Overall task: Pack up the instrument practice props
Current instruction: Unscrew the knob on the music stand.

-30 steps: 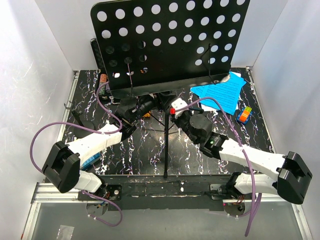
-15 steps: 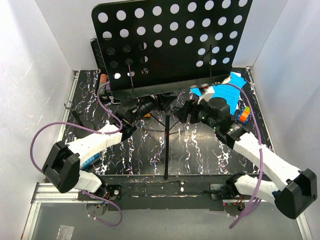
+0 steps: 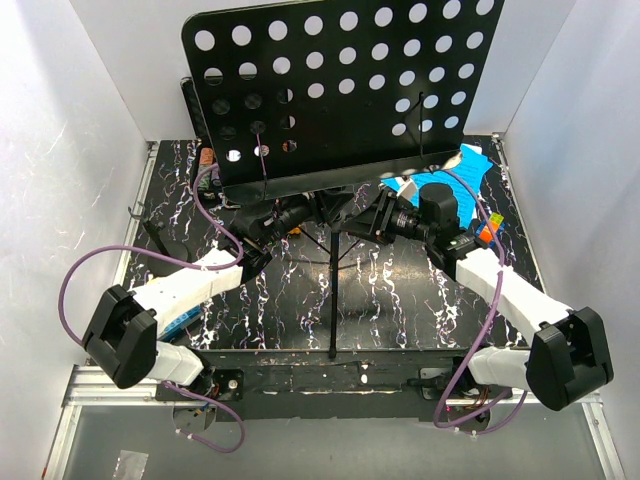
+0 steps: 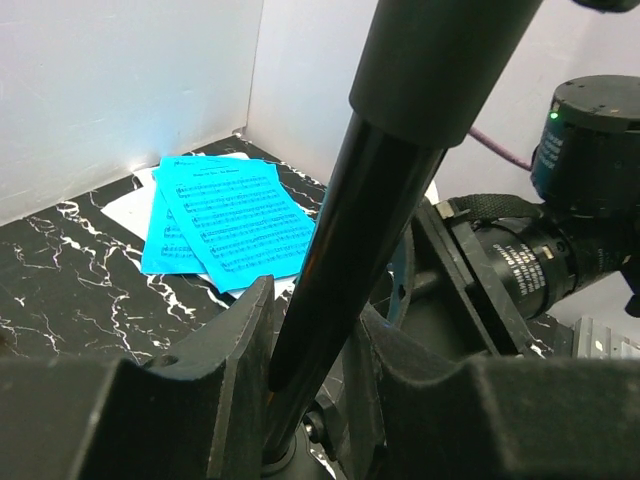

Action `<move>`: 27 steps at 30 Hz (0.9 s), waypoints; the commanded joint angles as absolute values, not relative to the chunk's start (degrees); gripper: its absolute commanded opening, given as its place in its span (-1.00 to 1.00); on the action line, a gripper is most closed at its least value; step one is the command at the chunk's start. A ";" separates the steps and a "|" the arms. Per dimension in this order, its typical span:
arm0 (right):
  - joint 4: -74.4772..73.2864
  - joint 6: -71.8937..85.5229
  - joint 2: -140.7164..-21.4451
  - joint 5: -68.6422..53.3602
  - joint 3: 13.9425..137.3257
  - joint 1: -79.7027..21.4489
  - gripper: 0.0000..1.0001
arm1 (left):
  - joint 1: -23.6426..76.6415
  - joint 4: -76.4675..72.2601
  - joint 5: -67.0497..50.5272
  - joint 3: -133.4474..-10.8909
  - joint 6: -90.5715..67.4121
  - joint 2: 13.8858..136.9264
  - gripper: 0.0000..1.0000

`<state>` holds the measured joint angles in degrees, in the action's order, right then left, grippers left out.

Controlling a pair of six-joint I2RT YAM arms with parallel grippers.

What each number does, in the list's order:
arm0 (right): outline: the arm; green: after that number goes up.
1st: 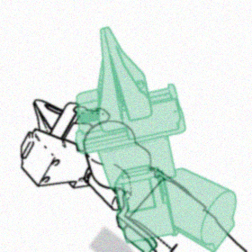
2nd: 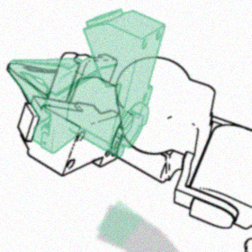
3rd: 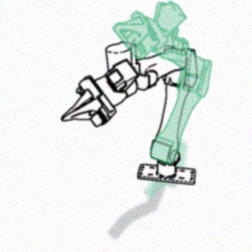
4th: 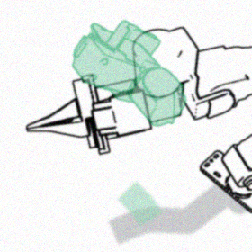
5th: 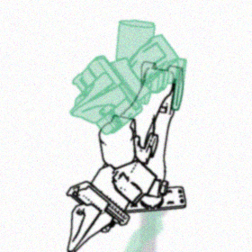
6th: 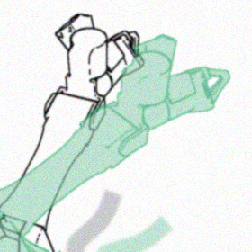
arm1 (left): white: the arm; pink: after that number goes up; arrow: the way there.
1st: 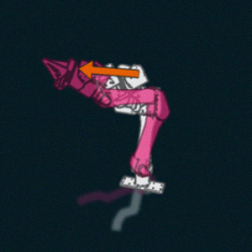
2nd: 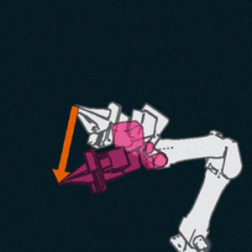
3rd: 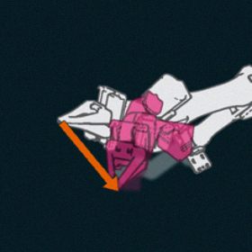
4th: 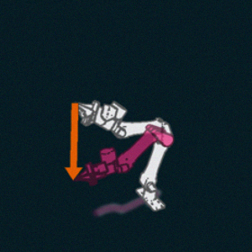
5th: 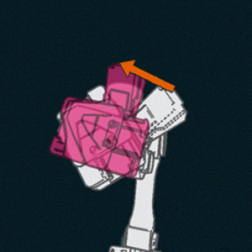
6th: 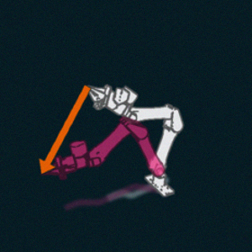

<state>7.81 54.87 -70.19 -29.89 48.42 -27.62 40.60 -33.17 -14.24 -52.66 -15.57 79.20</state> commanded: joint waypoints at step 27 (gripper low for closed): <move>17.58 51.87 -74.62 -31.03 48.78 -24.87 -0.97 | 41.75 -20.92 -13.19 -58.10 -20.39 78.84 -1.00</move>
<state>15.59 56.69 -73.63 -32.32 46.81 -24.75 41.01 -25.58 -14.72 -56.05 -14.09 78.48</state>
